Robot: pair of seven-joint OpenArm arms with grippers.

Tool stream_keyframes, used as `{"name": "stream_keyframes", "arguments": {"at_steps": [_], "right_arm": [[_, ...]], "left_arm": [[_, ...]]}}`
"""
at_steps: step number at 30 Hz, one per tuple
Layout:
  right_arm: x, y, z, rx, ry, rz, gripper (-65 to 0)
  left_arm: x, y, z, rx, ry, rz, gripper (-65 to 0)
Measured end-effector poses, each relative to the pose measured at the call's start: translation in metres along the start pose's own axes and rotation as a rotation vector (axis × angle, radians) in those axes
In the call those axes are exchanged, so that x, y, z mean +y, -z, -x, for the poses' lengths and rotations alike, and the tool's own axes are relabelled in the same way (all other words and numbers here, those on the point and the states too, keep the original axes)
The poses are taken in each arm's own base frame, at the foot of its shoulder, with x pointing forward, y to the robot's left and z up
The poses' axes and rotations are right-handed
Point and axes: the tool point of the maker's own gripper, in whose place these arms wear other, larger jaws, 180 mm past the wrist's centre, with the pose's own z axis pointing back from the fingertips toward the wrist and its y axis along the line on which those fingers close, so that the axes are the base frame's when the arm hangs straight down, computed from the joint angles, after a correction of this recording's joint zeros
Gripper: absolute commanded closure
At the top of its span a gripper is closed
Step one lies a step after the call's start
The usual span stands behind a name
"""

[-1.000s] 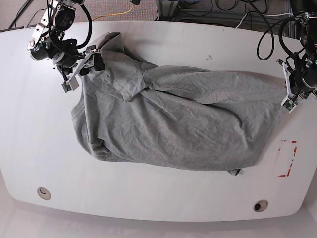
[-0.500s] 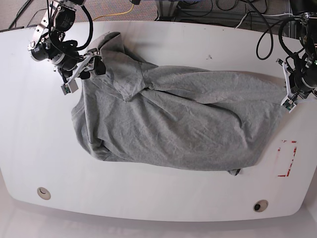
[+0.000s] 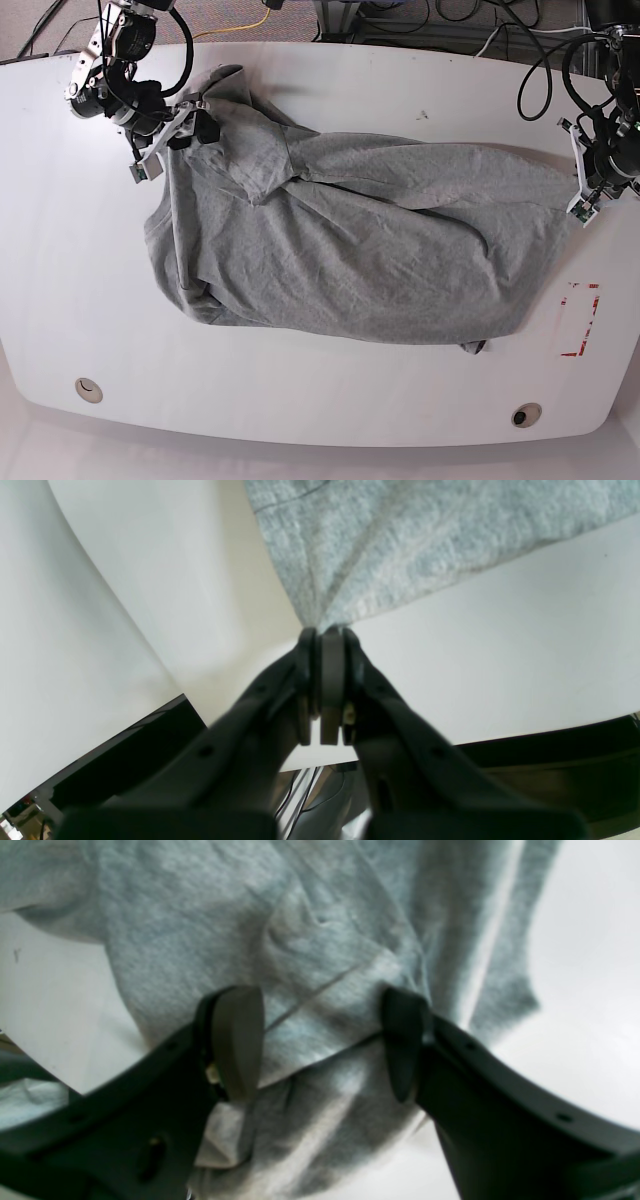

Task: Layout the t-shirt on the table in an organized manner, then fold the t-shirt properly
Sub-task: 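Regrasp the shirt corner with the right gripper near the collar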

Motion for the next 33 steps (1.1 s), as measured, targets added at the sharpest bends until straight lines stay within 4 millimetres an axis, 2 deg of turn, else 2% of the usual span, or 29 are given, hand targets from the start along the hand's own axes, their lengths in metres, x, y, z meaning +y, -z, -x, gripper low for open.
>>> {"name": "stream_keyframes", "arguments": {"at_steps": [2,5,9,11,12,19,22,30,33], "right_arm": [[0.0,0.0,0.0,0.0,0.0,0.001,-34.4],[0.0,0.0,0.0,0.001,0.0,0.0,-27.4],[0.005,0.003,0.0,0.01,-0.014,-0.013,-8.9],[0.008,0.005,0.0,0.016,-0.023,-0.023,-1.1],[0.01,0.006,0.0,0.016,-0.025,-0.029,0.0],[0.012,0.006,-0.008,-0.003,-0.032,-0.033,0.0],[0.015,0.001,-0.016,-0.018,-0.061,-0.024,0.0],[0.057,-0.025,-0.053,-0.153,-0.142,-0.158,0.0],[0.06,-0.029,-0.054,-0.164,-0.149,-0.164,-0.3]], "left_arm": [[0.0,0.0,0.0,-0.001,-0.001,0.0,0.0],[0.0,0.0,0.0,0.0,0.0,0.0,0.0],[0.0,0.0,0.0,0.0,0.0,0.0,0.0],[0.0,0.0,0.0,0.0,0.0,0.0,0.0],[0.0,0.0,0.0,0.0,0.0,0.0,0.0],[0.0,0.0,0.0,0.0,0.0,-0.001,0.0],[0.0,0.0,0.0,-0.001,-0.001,0.0,0.0],[-0.004,0.002,-0.001,0.001,0.011,0.01,0.0],[-0.007,0.002,-0.004,-0.005,0.016,0.02,0.0]]}}
